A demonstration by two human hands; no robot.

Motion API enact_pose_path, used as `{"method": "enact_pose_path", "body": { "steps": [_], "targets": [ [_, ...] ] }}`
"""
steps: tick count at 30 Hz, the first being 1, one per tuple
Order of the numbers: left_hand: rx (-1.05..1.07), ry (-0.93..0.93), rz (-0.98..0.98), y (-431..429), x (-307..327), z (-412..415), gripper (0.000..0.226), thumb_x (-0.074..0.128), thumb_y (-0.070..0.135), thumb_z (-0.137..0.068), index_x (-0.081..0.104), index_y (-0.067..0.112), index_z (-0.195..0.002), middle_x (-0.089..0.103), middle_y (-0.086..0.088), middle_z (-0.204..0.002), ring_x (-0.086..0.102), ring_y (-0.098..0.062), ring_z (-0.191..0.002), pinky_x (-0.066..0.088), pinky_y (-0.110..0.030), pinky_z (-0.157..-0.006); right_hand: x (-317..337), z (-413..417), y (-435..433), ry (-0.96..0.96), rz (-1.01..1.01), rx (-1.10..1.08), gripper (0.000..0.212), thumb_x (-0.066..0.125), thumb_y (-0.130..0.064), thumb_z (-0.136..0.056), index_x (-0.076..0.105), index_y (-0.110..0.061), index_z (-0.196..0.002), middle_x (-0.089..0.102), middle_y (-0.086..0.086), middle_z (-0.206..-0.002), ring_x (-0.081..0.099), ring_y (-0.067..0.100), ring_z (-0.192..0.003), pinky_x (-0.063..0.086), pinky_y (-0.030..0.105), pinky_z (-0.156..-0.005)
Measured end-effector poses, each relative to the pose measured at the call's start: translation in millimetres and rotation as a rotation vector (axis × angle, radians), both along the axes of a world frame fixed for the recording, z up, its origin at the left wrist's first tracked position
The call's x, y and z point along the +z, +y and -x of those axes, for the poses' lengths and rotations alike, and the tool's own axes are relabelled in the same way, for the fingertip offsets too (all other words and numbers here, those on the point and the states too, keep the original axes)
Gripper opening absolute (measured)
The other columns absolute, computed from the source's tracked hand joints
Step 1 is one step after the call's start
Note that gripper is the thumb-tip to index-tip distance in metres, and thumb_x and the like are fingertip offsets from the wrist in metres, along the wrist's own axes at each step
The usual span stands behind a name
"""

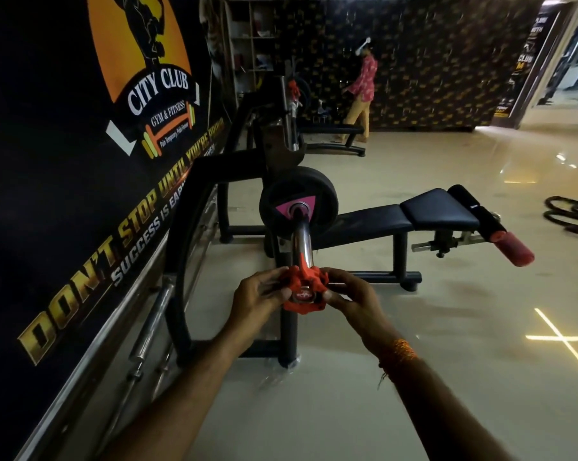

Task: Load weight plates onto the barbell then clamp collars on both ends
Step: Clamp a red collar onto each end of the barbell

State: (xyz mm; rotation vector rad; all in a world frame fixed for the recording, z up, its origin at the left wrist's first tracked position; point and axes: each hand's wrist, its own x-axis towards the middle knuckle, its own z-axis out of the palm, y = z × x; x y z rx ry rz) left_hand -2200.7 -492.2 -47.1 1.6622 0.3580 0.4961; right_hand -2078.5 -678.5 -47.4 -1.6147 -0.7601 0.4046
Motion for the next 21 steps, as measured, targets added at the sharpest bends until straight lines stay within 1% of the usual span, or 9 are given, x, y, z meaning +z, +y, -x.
{"method": "enact_pose_path", "body": {
  "steps": [2, 4, 6, 9, 11, 13, 16, 18, 21],
  "targets": [
    [0.026, -0.003, 0.026, 5.6, -0.8, -12.6, 0.049, 0.078, 0.015, -0.085, 0.065, 0.016, -0.132, 0.071, 0.002, -0.126, 0.067, -0.011, -0.117, 0.058, -0.026, -0.093, -3.5, -11.3, 7.4, 0.054, -0.020, -0.020, 0.042, 0.074, -0.034, -0.085, 0.067, -0.033, -0.126, 0.069, -0.006, -0.124, 0.065, 0.017, -0.117, 0.056, 0.046, -0.097],
    [0.057, 0.010, 0.059, 12.6, -0.5, -26.5, 0.049, 0.078, 0.014, -0.085, 0.065, 0.015, -0.132, 0.071, 0.002, -0.127, 0.066, -0.013, -0.118, 0.057, -0.036, -0.098, -7.1, -24.0, 16.4, 0.114, -0.040, -0.049, 0.038, 0.078, -0.027, -0.085, 0.068, -0.029, -0.121, 0.070, -0.002, -0.122, 0.067, 0.018, -0.115, 0.056, 0.047, -0.098],
    [0.085, 0.033, 0.083, 20.7, 0.2, -41.6, 0.049, 0.078, 0.015, -0.085, 0.065, 0.016, -0.133, 0.070, 0.002, -0.127, 0.066, -0.015, -0.119, 0.055, -0.043, -0.102, -7.1, -36.1, 27.1, 0.157, -0.052, -0.078, 0.033, 0.078, -0.018, -0.087, 0.067, -0.027, -0.116, 0.072, 0.001, -0.119, 0.068, 0.016, -0.111, 0.057, 0.043, -0.098],
    [0.073, 0.049, 0.102, 31.8, 3.2, -63.5, 0.042, 0.074, 0.017, -0.089, 0.067, 0.019, -0.130, 0.073, 0.002, -0.123, 0.067, -0.015, -0.118, 0.053, -0.044, -0.104, -2.1, -54.1, 44.4, 0.183, -0.060, -0.100, 0.028, 0.075, -0.015, -0.089, 0.067, -0.023, -0.114, 0.075, 0.002, -0.109, 0.072, 0.013, -0.102, 0.058, 0.033, -0.092],
    [0.041, 0.063, 0.121, 39.4, 5.6, -77.1, 0.038, 0.072, 0.020, -0.091, 0.068, 0.021, -0.129, 0.075, 0.002, -0.119, 0.068, -0.016, -0.116, 0.053, -0.041, -0.103, 0.8, -69.6, 55.8, 0.192, -0.053, -0.112, 0.021, 0.074, -0.016, -0.090, 0.069, -0.019, -0.110, 0.077, 0.002, -0.102, 0.074, 0.012, -0.096, 0.059, 0.033, -0.090],
    [0.024, 0.075, 0.150, 46.4, 7.6, -91.5, 0.036, 0.069, 0.026, -0.093, 0.069, 0.020, -0.128, 0.076, 0.000, -0.116, 0.070, -0.015, -0.113, 0.054, -0.037, -0.100, 2.1, -88.0, 67.0, 0.196, -0.036, -0.110, 0.016, 0.075, -0.017, -0.090, 0.071, -0.016, -0.106, 0.078, 0.003, -0.098, 0.075, 0.013, -0.092, 0.059, 0.037, -0.092],
    [0.049, 0.113, 0.231, 57.0, 11.2, -116.6, 0.034, 0.069, 0.030, -0.092, 0.071, 0.015, -0.123, 0.078, -0.003, -0.110, 0.073, -0.016, -0.106, 0.057, -0.034, -0.095, -0.5, -115.4, 83.3, 0.213, 0.009, -0.085, 0.016, 0.076, -0.021, -0.089, 0.074, -0.014, -0.104, 0.078, 0.005, -0.098, 0.075, 0.019, -0.095, 0.058, 0.046, -0.095],
    [0.060, 0.141, 0.290, 65.8, 11.5, -133.9, 0.036, 0.072, 0.033, -0.090, 0.073, 0.011, -0.120, 0.078, -0.007, -0.108, 0.073, -0.022, -0.107, 0.056, -0.039, -0.096, -2.0, -131.1, 93.1, 0.228, 0.034, -0.089, 0.017, 0.076, -0.023, -0.088, 0.075, -0.013, -0.102, 0.078, 0.008, -0.097, 0.075, 0.023, -0.095, 0.058, 0.050, -0.094],
    [0.049, 0.169, 0.366, 85.0, 10.5, -157.4, 0.046, 0.078, 0.035, -0.084, 0.073, 0.006, -0.119, 0.077, -0.012, -0.110, 0.072, -0.029, -0.110, 0.053, -0.047, -0.102, -1.3, -153.8, 107.8, 0.225, 0.059, -0.081, 0.018, 0.076, -0.027, -0.088, 0.075, -0.014, -0.100, 0.078, 0.011, -0.096, 0.075, 0.031, -0.094, 0.057, 0.059, -0.090]
  ]
}}
